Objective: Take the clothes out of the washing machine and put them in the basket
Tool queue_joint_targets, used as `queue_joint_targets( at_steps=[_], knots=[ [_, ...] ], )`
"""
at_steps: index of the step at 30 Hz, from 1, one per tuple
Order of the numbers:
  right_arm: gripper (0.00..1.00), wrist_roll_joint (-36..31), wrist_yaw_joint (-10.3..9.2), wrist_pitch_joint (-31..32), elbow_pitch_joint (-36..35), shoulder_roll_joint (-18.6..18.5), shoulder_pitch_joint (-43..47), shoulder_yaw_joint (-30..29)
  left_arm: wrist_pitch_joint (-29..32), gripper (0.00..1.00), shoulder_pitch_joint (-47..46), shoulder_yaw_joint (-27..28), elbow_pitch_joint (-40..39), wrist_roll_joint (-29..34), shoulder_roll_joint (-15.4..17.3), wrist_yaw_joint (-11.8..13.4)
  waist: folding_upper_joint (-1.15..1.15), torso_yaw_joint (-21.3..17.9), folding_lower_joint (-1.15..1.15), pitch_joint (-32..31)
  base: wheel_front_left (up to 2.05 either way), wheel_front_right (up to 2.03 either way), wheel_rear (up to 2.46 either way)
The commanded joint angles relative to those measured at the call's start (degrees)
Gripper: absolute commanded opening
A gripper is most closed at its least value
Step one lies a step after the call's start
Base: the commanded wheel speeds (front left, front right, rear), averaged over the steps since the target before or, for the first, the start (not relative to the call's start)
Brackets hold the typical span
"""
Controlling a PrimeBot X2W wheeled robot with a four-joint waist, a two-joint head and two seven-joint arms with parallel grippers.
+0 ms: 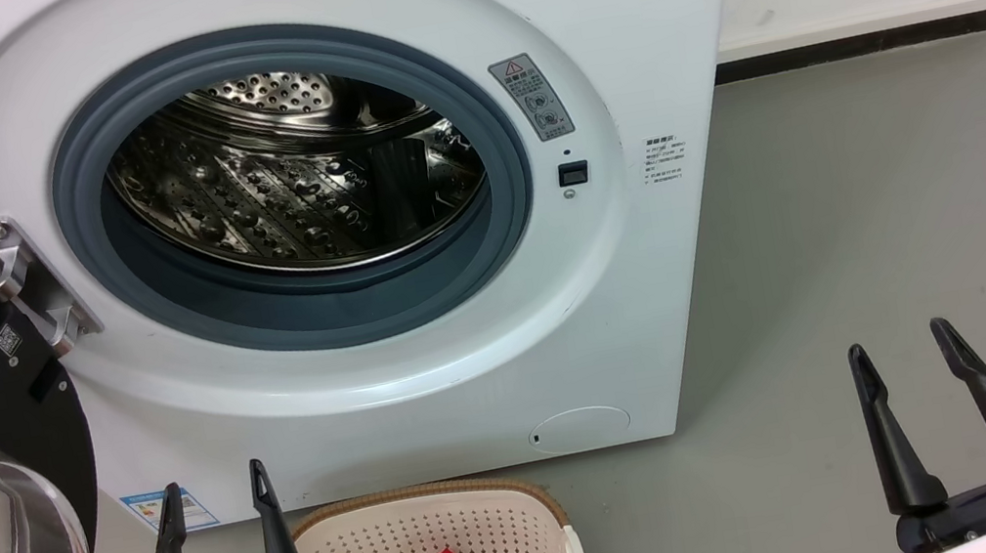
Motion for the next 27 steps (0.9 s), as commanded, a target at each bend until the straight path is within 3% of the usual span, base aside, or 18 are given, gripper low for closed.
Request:
queue_joint_targets(
  at_steps=[1,10,11,14,27],
  knots=[
    [1.0,-0.2,-0.04,-0.1,0.1,0.1,0.8,0.1,-0.1,1.0,0.3,-0.1,-0.1,0.2,-0.1,0.2,0.0,-0.1,0.0,0.0,0.0,0.0,0.0],
    [1.0,0.2,-0.04,-0.1,0.3,0.1,0.4,0.3,-0.1,1.0,0.2,-0.1,0.2,0.5,-0.1,0.2,0.0,-0.2,0.0,-0.1,0.0,0.0,0.0],
    [0.0,0.1,0.0,0.0,0.2,0.0,0.0,0.3,0.0,0.0,0.0,0.1,0.4,0.4,0.0,0.1,0.0,-0.2,0.01,-0.1,0.0,0.0,0.0],
    [0.0,1.3,0.01,0.1,2.1,0.0,0.2,0.4,0.4,0.0,0.8,0.0,2.3,-1.0,0.0,0.0,0.0,-0.2,0.0,-0.1,0.0,0.0,0.0],
    [0.0,18.0,0.0,2.8,5.4,-1.1,-2.5,0.4,3.2,0.0,-1.5,0.0,4.3,-17.4,0.9,-2.3,0.0,0.1,0.0,-0.1,0.0,0.0,0.0]
  ],
)
